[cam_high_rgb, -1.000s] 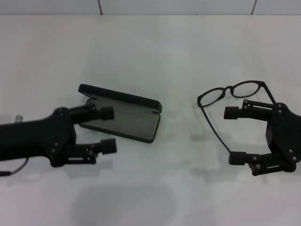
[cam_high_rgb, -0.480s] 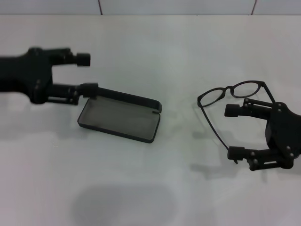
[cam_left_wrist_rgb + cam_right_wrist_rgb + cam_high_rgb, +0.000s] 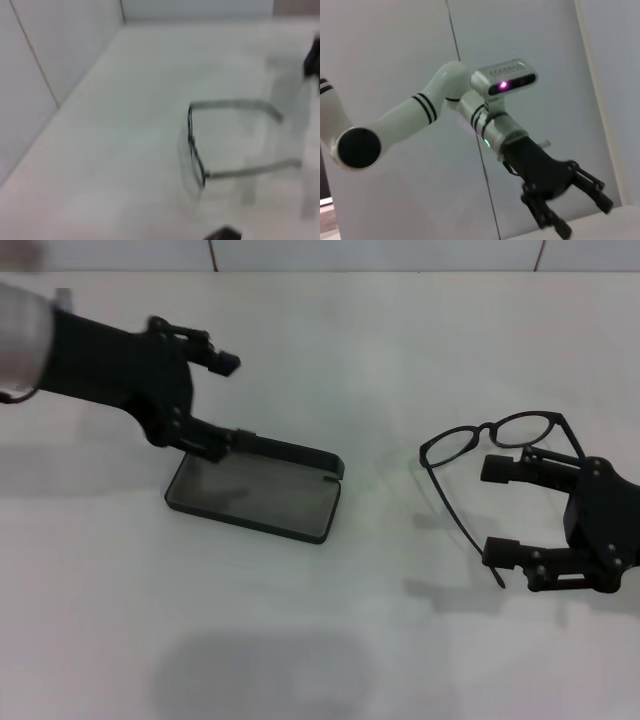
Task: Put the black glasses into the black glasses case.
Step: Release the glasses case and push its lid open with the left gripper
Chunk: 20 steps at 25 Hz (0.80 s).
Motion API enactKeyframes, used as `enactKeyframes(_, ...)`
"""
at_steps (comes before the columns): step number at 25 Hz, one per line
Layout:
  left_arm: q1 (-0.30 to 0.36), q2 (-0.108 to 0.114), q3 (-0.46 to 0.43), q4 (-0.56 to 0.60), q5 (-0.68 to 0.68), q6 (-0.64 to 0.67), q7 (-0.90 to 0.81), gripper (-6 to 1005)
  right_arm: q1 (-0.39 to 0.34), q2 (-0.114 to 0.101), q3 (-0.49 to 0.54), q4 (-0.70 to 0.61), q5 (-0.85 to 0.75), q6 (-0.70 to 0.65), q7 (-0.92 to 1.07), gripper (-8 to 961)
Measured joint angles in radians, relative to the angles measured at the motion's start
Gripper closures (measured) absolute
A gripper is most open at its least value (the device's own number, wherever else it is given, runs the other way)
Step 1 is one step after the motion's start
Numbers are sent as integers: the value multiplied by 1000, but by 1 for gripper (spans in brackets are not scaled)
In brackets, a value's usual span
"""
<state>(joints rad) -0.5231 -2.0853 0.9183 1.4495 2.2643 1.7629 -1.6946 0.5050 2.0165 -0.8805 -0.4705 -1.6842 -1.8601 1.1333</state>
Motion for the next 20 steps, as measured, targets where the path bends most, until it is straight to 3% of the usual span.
enactKeyframes(5, 40, -2, 232, 38, 109, -178, -2, 140, -20, 0, 5, 6, 4, 8, 1, 73)
enactKeyframes(10, 59, -3, 350, 43, 190, -258, -3, 141, -34, 1, 10, 8, 13, 8, 2, 74)
enactKeyframes(11, 72, -3, 410, 44, 226, -297, -3, 141, -36, 0, 10, 8, 15, 8, 2, 74)
enactKeyframes(18, 90, -4, 505, 46, 273, -362, -2, 141, -45, 0, 11, 8, 16, 9, 3, 75)
enactKeyframes(20, 94, -4, 518, 46, 282, -380, -3, 185, -45, 0, 11, 8, 16, 9, 3, 75)
